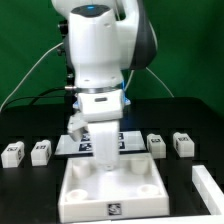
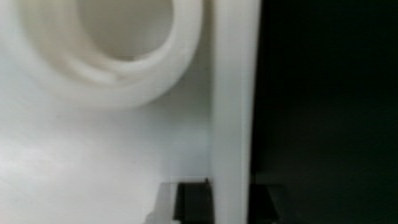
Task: Assemble one leg
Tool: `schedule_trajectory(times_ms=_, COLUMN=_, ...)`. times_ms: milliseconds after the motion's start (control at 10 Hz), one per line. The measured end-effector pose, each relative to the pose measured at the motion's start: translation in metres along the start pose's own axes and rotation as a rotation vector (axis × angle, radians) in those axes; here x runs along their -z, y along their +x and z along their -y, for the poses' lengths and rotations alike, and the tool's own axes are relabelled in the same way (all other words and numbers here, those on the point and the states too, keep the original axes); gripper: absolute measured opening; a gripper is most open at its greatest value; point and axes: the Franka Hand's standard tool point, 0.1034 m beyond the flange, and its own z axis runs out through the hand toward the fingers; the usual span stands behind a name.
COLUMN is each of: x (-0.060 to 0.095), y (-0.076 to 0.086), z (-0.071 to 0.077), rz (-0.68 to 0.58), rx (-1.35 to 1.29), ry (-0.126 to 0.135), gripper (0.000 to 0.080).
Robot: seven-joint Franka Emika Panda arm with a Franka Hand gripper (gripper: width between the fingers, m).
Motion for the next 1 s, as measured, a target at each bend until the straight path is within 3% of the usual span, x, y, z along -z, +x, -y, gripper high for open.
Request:
schedule_trajectory(times_ms=300, x=0.000, y=0.031, z=-0.032, rz=-0.022, rx=-0.019, ry=-0.021, gripper=0.0054)
schedule_trajectory(times_ms=400, x=-0.003, y=0.043, z=-0.038, rz=-0.029, rx=-0.015, ry=-0.013, gripper=0.0054)
schedule_trajectory(times_ms=600, x=-0.006, y=0.054, z=-0.040, rz=-0.028, rx=-0.022, ry=0.021, gripper=0.0054)
schedule_trajectory(times_ms=1000, x=-0.006, y=0.055, z=-0.040, rz=-0.022, rx=-0.034, ry=0.031, gripper=0.0054)
